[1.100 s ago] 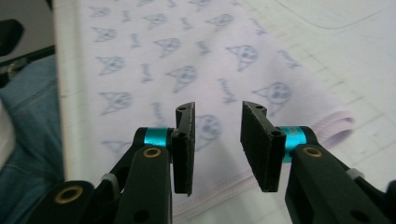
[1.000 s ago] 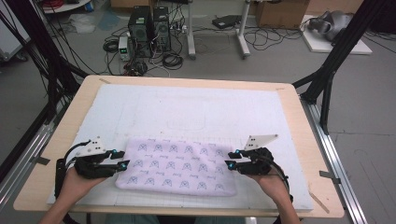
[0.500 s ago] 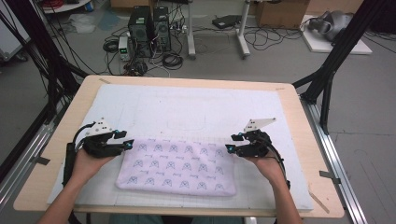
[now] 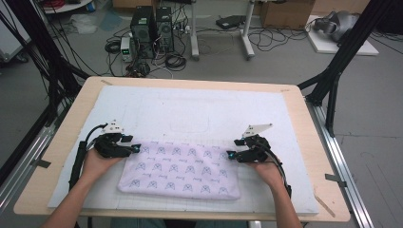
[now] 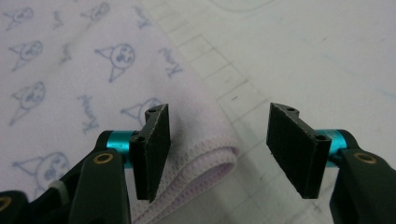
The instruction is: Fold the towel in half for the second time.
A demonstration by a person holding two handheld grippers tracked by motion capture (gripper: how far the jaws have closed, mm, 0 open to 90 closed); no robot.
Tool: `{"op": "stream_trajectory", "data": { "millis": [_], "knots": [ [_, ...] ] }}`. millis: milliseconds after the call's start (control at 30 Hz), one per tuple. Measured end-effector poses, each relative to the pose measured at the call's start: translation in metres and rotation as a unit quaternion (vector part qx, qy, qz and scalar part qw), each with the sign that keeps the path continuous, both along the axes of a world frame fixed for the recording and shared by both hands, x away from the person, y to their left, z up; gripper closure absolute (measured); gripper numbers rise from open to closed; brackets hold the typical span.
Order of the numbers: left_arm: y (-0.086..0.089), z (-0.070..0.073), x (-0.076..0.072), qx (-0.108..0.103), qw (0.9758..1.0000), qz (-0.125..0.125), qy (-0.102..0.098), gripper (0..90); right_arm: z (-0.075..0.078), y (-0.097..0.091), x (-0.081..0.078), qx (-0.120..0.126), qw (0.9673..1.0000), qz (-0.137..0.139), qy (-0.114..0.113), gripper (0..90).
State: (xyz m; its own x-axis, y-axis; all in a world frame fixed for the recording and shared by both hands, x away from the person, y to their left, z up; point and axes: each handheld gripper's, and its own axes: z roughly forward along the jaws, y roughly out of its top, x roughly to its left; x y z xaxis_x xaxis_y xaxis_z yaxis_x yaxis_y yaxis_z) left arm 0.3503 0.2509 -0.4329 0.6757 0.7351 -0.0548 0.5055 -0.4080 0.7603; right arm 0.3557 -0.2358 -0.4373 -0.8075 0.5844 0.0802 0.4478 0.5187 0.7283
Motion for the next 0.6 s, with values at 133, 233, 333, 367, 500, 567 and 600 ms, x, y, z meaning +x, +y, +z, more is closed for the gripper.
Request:
{"op": "stream_trajectory", "data": {
  "millis": [133, 233, 333, 367, 500, 567, 600],
  "knots": [
    [-0.0003, -0.005, 0.0035, 0.006, 0.9998, 0.0, 0.017, 46.2, -0.0055, -0.0002, -0.0004, 0.009, 0.9998, 0.006, 0.015, 46.9],
    [-0.0022, -0.0074, 0.0035, 0.002, 0.9997, -0.009, 0.023, 50.6, -0.0061, 0.0022, -0.0015, 0.009, 0.9995, 0.021, 0.019, 54.6],
    [-0.0029, -0.007, 0.0009, 0.003, 0.9997, -0.017, 0.017, 59.1, -0.0071, 0.0013, -0.0009, 0.017, 0.9992, 0.023, 0.028, 58.4],
    [-0.0032, -0.0066, 0.0003, 0.004, 0.9997, -0.018, 0.014, 62.9, -0.007, 0.0009, -0.001, 0.02, 0.999, 0.019, 0.036, 59.0],
    [-0.0051, -0.0067, -0.0034, 0.003, 0.9998, -0.018, 0.0, 77.3, -0.0065, 0.0009, -0.0014, 0.026, 0.9985, 0.031, 0.037, 73.1],
    [-0.0049, -0.0073, -0.0049, -0.003, 0.9999, -0.013, -0.003, 78.9, -0.0056, 0.0027, -0.0018, 0.023, 0.9986, 0.035, 0.033, 76.6],
    [-0.0043, -0.0072, -0.0053, -0.002, 0.9999, -0.012, -0.003, 79.5, -0.0049, 0.0026, -0.0018, 0.024, 0.9984, 0.035, 0.037, 78.1]
  ]
}}
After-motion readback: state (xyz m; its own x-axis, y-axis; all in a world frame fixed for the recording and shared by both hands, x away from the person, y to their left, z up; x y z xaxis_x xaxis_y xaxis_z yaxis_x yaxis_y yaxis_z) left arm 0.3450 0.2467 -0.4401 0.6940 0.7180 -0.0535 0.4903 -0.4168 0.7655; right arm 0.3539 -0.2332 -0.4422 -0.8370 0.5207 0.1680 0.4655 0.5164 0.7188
